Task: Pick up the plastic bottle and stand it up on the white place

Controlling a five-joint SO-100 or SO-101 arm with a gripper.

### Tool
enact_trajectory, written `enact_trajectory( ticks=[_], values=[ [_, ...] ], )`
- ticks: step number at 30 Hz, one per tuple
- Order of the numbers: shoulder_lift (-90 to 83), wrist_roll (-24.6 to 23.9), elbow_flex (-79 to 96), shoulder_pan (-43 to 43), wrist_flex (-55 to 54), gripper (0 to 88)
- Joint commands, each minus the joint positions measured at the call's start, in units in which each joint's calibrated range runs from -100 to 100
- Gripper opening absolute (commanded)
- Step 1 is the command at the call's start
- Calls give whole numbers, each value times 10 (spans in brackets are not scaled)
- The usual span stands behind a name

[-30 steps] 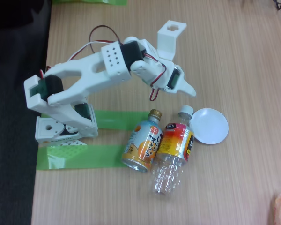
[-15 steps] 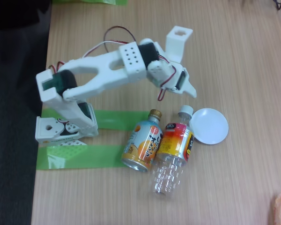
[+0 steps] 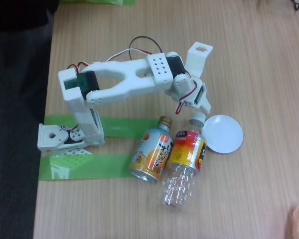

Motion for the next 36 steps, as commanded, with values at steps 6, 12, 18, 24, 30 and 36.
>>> enact_trajectory(
  ticks=[6,12,18,24,30,36],
  values=[
    [33,3,-25,25,-47,251],
    [61,3,-25,46,-58,251],
    [80,24,-25,60,-60,251],
    [82,24,-25,63,-59,251],
    [81,24,-25,60,-59,251],
    [83,24,-25,60,-59,251]
  ],
)
